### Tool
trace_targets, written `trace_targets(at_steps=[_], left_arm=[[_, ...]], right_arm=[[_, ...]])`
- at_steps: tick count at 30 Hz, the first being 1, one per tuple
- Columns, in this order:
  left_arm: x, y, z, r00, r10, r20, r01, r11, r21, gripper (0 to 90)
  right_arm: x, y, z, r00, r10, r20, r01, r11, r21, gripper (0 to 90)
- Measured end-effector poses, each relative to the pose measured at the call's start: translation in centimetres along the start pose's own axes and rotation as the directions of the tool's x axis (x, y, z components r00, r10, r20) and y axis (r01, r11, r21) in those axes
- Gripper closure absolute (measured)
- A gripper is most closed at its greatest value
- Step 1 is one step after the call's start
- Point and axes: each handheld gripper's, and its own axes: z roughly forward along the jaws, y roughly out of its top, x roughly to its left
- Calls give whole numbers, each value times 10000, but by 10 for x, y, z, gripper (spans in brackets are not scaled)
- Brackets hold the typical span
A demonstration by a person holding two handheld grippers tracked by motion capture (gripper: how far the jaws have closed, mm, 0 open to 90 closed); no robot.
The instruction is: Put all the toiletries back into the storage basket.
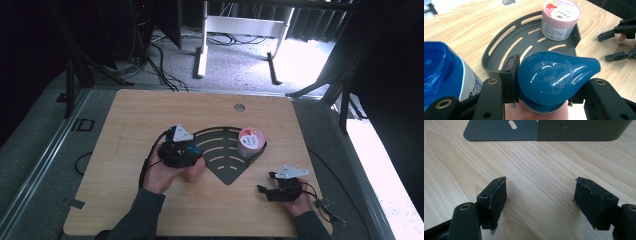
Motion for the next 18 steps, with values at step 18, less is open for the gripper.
trace_targets(at_steps=[18], left_arm=[[-10, 16, 3, 9992, 287, 283, -286, 9996, -46, 525]], right_arm=[[0, 0, 0, 10000, 12, -4, -12, 10000, 6, 260]])
